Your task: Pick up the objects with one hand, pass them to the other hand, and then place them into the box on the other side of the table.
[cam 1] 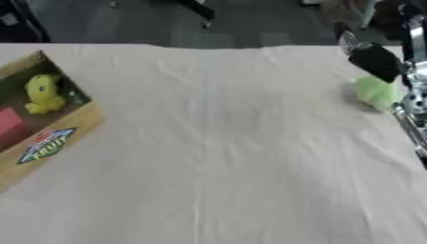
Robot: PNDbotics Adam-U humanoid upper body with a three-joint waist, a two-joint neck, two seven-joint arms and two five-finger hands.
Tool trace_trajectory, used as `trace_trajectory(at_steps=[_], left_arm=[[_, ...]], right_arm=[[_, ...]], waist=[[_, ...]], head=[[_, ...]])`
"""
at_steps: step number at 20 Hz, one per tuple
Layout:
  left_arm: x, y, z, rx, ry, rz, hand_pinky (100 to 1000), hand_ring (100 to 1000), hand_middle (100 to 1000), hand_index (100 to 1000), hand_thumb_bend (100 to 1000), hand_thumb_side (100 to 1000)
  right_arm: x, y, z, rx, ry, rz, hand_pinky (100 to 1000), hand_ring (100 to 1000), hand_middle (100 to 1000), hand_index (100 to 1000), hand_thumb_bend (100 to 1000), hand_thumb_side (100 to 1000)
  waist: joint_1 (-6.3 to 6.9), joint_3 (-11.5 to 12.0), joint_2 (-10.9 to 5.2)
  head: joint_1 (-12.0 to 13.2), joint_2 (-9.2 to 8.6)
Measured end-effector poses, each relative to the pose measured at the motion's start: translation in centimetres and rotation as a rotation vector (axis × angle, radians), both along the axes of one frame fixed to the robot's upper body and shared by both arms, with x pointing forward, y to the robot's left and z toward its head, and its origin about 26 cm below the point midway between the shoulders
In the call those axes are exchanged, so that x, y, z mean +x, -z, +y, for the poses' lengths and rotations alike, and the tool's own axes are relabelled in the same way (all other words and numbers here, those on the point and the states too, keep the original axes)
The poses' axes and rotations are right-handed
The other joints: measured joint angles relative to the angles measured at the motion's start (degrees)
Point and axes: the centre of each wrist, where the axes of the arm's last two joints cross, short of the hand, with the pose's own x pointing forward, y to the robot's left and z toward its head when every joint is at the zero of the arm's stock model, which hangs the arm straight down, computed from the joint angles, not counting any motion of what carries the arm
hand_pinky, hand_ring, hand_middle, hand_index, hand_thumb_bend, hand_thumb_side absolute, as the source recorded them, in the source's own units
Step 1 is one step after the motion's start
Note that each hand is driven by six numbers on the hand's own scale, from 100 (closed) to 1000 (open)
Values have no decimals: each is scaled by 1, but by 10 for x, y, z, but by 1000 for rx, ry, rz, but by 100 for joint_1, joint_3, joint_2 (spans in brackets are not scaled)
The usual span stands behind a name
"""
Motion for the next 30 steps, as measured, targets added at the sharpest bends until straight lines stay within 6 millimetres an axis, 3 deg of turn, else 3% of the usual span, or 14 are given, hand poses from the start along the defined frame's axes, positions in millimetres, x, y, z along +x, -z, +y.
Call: trace_trajectory(at_steps=[6,16,17,18,23,30], left_arm=[[-11,-6,-14,-24,62,-47,499,653,579,746,337,632],[-11,-2,-14,-30,59,-35,500,650,574,744,335,635],[-11,-2,-14,-30,58,-33,500,650,574,744,335,635],[-12,-1,-14,-30,56,-32,500,650,574,744,334,636],[-11,2,-12,-31,45,-21,500,649,572,742,332,637],[-10,3,-11,-32,37,-10,502,651,572,742,327,643]], right_arm=[[25,3,-16,-19,20,190,795,768,758,806,505,452],[49,12,-61,-71,53,457,821,793,780,814,535,390],[50,12,-67,-80,58,479,823,794,781,815,378,354],[51,13,-74,-87,61,501,826,796,784,817,541,385],[49,11,-103,-132,101,558,833,802,793,826,555,378],[45,13,-123,-142,94,627,835,819,811,841,583,396]], waist=[[-30,12,-22],[-89,-15,-58],[-92,-19,-58],[-94,-27,-59],[-117,-61,-66],[-107,-83,-69]], head=[[-273,0],[-513,-1],[-517,0],[-523,0],[-525,2],[-577,2]])
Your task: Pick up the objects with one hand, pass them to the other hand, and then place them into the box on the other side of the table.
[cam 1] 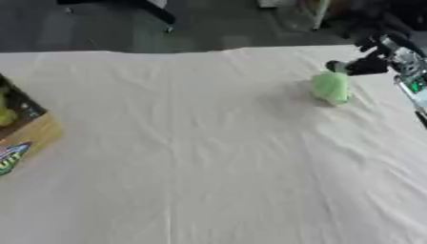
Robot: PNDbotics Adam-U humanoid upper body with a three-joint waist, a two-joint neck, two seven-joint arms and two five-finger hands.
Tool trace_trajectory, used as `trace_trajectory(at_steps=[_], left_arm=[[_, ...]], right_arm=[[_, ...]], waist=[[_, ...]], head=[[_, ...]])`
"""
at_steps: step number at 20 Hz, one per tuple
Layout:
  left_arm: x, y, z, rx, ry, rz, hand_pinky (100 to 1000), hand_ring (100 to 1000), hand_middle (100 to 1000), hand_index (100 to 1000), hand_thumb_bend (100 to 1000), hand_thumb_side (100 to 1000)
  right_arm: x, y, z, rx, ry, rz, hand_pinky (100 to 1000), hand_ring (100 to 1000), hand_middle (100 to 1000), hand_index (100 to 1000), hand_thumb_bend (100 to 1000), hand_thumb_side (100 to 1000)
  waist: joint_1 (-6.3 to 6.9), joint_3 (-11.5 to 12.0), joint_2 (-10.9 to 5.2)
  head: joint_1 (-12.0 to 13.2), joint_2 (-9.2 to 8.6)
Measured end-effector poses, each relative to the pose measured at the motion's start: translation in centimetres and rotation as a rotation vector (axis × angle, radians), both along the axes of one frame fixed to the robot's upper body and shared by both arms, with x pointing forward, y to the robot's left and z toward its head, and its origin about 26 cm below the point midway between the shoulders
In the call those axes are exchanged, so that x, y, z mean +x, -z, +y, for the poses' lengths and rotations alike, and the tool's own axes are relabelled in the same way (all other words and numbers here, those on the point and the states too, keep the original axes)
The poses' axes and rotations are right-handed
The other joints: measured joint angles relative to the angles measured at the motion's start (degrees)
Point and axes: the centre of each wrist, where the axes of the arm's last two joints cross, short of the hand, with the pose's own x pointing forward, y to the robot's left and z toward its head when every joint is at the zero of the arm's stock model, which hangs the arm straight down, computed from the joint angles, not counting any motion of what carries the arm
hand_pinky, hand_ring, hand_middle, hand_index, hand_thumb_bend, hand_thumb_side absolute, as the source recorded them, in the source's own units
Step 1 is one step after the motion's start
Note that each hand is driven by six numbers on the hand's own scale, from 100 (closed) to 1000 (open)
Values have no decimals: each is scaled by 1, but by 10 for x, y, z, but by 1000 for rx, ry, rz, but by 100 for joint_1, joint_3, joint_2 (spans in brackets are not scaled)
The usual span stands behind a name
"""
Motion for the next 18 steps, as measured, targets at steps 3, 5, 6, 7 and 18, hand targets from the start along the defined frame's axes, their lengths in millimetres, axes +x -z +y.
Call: trace_trajectory(at_steps=[3,5,6,7,18], left_arm=[[1,1,1,-1,-3,8,502,650,572,741,327,644],[1,1,1,-1,-4,11,502,650,571,741,326,644],[1,1,1,-1,-4,12,502,650,570,740,325,644],[1,1,1,-1,-6,13,501,650,570,740,325,644],[2,2,3,-4,-15,21,497,647,565,737,324,647]], right_arm=[[0,3,-6,34,-46,65,834,822,812,848,608,409],[1,5,-9,54,-78,103,832,820,809,848,616,402],[2,6,-11,59,-91,117,830,818,807,846,616,404],[3,6,-11,61,-102,127,830,816,804,844,616,401],[12,16,-15,22,-71,190,834,815,806,844,610,360]], waist=[[4,-1,0],[6,-1,0],[11,-1,0],[19,-1,0],[27,23,0]], head=[[-26,0],[-34,0],[-37,0],[-39,0],[-65,0]])
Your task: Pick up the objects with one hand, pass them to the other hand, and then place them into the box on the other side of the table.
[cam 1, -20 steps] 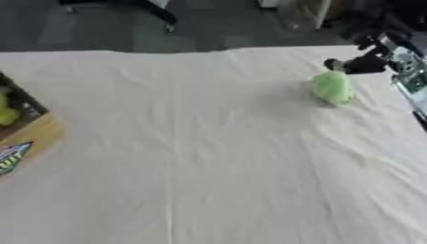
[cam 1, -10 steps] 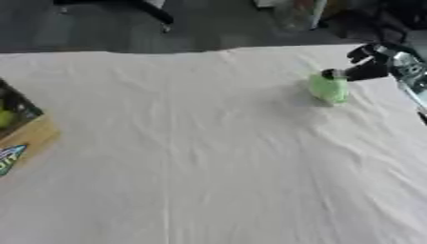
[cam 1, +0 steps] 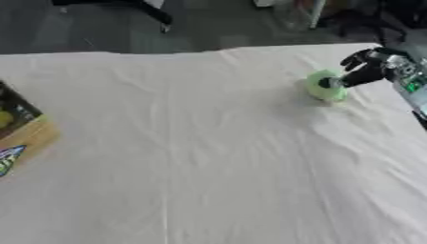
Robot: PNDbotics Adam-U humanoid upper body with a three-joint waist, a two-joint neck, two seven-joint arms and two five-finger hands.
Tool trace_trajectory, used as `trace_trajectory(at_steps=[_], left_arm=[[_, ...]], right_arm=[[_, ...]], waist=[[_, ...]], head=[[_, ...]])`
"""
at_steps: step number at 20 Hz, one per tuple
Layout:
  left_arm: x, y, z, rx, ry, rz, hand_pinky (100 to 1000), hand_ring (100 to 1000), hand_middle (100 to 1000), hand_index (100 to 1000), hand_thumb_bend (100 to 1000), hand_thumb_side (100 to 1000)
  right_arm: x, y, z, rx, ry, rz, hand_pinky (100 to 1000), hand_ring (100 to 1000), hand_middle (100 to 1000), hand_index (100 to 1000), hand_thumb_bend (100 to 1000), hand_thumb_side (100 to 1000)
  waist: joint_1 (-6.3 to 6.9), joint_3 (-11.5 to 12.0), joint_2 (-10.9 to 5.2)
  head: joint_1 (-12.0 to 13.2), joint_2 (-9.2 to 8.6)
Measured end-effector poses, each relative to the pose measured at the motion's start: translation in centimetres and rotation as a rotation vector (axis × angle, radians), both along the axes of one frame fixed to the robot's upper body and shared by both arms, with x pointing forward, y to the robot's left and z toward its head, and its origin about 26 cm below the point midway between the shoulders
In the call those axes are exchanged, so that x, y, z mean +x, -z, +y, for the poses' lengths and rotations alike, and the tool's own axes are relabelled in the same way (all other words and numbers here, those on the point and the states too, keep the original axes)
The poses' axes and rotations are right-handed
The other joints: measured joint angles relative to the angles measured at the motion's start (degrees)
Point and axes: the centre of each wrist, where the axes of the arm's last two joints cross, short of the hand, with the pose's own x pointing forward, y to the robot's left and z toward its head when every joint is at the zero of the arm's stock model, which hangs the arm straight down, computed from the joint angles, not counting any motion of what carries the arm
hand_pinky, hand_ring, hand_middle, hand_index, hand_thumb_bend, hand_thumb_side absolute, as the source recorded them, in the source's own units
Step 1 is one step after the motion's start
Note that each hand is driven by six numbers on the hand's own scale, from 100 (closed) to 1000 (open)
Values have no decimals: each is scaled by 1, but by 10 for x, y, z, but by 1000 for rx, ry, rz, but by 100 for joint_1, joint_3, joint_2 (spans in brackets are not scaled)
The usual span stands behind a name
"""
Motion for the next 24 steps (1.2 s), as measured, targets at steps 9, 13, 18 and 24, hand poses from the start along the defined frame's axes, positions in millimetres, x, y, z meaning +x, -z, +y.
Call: trace_trajectory(at_steps=[9,13,18,24], left_arm=[[0,0,0,-8,0,2,494,639,559,733,319,649],[0,0,0,-12,-2,1,493,638,558,731,317,650],[0,1,0,-19,-2,3,492,637,557,730,315,652],[0,1,-1,-24,-2,3,493,637,557,729,312,653]], right_arm=[[3,8,-1,-45,53,16,837,814,809,849,621,313],[5,12,0,-47,55,34,835,809,801,845,596,311],[10,17,3,-41,65,40,831,798,783,835,572,284],[14,24,2,-37,102,48,827,789,763,822,516,269]], waist=[[31,20,5],[34,23,16],[57,48,38],[63,58,54]], head=[[-11,50],[-14,50],[-23,50],[-31,50]])
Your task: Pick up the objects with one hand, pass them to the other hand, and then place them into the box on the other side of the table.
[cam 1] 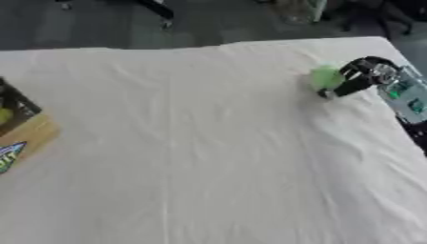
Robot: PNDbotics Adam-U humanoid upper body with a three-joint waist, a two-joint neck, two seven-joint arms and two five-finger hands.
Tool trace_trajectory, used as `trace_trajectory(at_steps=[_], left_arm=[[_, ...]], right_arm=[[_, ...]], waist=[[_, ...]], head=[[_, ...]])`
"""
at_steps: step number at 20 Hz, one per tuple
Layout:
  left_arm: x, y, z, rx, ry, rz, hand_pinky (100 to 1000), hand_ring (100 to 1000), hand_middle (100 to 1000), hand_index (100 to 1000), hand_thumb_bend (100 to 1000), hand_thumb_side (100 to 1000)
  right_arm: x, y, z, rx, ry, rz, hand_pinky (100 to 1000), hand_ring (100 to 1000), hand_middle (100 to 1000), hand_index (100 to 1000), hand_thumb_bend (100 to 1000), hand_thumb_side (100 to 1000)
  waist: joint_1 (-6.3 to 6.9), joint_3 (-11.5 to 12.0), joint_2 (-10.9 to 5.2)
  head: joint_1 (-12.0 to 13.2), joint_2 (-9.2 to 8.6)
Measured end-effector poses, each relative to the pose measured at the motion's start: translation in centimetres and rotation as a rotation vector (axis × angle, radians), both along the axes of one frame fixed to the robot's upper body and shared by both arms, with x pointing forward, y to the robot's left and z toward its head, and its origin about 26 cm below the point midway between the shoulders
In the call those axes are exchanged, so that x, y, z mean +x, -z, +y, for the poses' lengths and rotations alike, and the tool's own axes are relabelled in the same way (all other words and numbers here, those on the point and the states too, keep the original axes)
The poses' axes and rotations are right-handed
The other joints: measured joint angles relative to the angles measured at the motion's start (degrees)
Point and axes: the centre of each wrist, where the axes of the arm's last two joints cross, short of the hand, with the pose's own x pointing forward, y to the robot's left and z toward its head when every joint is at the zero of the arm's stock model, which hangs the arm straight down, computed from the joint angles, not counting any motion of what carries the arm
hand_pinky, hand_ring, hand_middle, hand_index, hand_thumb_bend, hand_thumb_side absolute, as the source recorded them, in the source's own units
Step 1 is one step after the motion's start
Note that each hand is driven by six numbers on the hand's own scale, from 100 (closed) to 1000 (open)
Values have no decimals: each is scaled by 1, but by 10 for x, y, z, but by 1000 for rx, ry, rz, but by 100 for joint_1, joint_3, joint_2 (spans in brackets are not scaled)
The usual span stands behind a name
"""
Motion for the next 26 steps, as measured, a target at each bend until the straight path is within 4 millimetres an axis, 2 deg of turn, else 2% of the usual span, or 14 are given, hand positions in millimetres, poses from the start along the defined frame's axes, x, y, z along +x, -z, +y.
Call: trace_trajectory(at_steps=[2,4,10,13,16,20,24,26], left_arm=[[0,0,0,0,0,0,495,638,558,730,301,659],[0,0,0,-1,0,-1,495,638,558,730,294,662],[0,0,0,-1,0,-3,498,643,559,729,285,665],[0,0,0,-1,1,-2,498,648,559,726,280,668],[0,0,0,-2,2,-3,497,650,559,726,277,671],[0,0,0,-5,4,-1,498,652,560,725,273,673],[0,0,0,-8,6,0,498,652,561,725,268,675],[0,0,0,-9,6,0,498,652,561,725,263,677]], right_arm=[[1,1,-1,-1,15,-1,826,784,755,816,463,308],[1,2,-2,-5,31,-4,827,783,753,818,447,300],[3,7,-1,-54,86,-24,816,766,744,825,463,284],[3,7,0,-78,119,-43,818,762,741,828,444,290],[4,6,1,-103,139,-53,818,764,747,845,476,288],[5,8,-1,-132,156,-47,814,760,740,840,458,272],[8,8,0,-146,177,-51,802,733,685,789,344,266],[9,8,0,-152,193,-64,792,696,627,746,296,235]], waist=[[1,3,3],[1,8,4],[9,24,26],[28,26,41],[38,27,81],[43,36,120],[55,41,149],[70,47,164]], head=[[0,0],[-2,-1],[-11,-3],[-24,-9],[-28,-11],[-29,-13],[-37,-17],[-43,-41]])
